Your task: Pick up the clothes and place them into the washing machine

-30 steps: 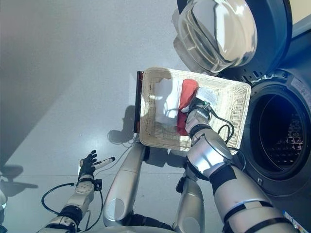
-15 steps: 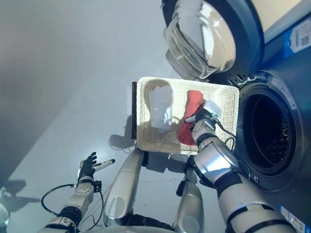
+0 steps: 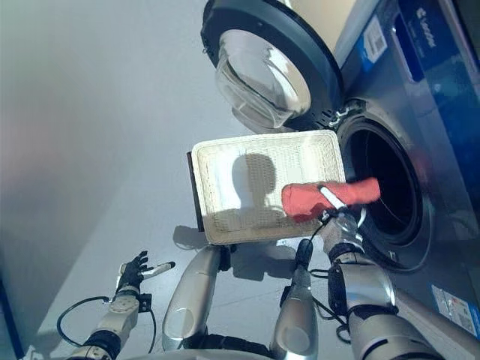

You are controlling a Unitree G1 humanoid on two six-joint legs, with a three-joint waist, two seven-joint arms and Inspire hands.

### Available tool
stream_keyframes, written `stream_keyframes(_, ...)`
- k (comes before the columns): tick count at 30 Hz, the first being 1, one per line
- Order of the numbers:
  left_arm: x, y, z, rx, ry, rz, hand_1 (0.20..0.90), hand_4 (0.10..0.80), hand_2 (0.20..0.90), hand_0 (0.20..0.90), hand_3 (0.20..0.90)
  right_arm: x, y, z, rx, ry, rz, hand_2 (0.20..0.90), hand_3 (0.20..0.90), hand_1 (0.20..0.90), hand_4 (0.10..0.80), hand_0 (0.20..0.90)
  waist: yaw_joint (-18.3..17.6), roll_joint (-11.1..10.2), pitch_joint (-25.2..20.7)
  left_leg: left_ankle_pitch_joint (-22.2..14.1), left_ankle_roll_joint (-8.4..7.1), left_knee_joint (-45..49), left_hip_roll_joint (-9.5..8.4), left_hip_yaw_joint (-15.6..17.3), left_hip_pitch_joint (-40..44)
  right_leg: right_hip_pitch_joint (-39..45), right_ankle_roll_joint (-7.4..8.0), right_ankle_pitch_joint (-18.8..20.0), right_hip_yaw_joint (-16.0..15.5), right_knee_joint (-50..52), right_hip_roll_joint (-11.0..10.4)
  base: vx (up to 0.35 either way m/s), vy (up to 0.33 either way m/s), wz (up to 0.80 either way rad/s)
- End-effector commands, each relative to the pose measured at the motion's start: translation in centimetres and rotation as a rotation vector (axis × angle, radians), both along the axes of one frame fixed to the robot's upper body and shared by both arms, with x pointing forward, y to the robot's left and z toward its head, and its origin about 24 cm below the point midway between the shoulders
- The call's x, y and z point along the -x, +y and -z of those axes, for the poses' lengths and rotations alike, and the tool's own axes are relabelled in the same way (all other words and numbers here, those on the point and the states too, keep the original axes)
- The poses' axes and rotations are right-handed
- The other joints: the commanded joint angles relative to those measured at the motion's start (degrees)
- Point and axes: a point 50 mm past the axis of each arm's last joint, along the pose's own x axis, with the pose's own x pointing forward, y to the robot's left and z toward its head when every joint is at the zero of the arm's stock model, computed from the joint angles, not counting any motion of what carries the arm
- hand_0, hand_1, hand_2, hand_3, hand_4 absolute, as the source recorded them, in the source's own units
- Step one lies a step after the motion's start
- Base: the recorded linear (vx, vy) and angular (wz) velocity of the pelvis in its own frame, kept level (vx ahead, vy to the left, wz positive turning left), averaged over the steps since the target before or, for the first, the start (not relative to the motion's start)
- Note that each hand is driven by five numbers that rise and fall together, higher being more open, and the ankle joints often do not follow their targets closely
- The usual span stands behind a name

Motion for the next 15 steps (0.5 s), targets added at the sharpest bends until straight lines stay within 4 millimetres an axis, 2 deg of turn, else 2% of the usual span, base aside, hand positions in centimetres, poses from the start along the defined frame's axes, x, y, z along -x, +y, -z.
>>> stream_keyframes(1,3.1,-0.5,1.6,0.006,0.101,-0.007,0.9,0.8,0.9,0.9,0.9,-1.2,-1.4,-2.6,-0.002,-0.18,0.065,0.2,0.2,0.2,0.3,0.2,0.24,4.38,-0.25,10.77,-14.67,-14.32,5.27,-7.21,9.01,6.0,-0.44,0.87,0.18,-0.64,-0.1,0.03,-0.001,-0.08)
stream_keyframes(4,3.5,-1.3,2.1,0.031,0.126,0.007,0.9,0.8,0.9,0.9,0.9,-1.1,-1.9,-2.9,-0.06,-0.23,0.134,0.2,0.2,0.2,0.3,0.2,-0.73,5.59,-0.25,10.9,-14.6,-15.14,5.03,-7.05,10.26,6.78,-0.52,0.48,0.4,-0.69,-0.16,0.018,0.014,-0.06)
stream_keyframes(8,4.0,-2.4,2.5,0.065,0.143,0.031,0.9,0.8,0.9,0.9,0.9,-1.9,-3.0,-5.0,-0.103,-0.342,0.229,0.2,0.2,0.2,0.3,0.2,-1.94,8.46,-0.25,10.98,-14.39,-16.46,4.31,-6.87,11.45,7.29,-0.46,-0.23,0.59,-0.71,-0.56,0.009,0.012,-0.03)
stream_keyframes(14,4.3,-3.3,2.8,0.099,0.144,0.051,0.9,0.8,0.9,0.9,0.9,-4.3,-4.6,-11.6,-0.016,-0.542,0.23,0.2,0.2,0.2,0.3,0.2,-3.26,12.24,-0.25,11.34,-14.49,-16.74,3.87,-6.63,11.23,6.08,-0.25,-0.02,1.23,-0.7,-1.38,0.007,0.016,0.01)
stream_keyframes(15,4.4,-3.3,2.8,0.1,0.147,0.052,0.9,0.8,0.9,0.9,0.9,-4.8,-4.7,-13.2,-0.01,-0.595,0.237,0.2,0.2,0.2,0.3,0.2,-3.47,12.84,-0.25,11.36,-14.55,-16.77,3.69,-6.51,11.18,5.92,-0.19,-0.04,1.34,-0.71,-1.56,0.012,0.049,-0.05)
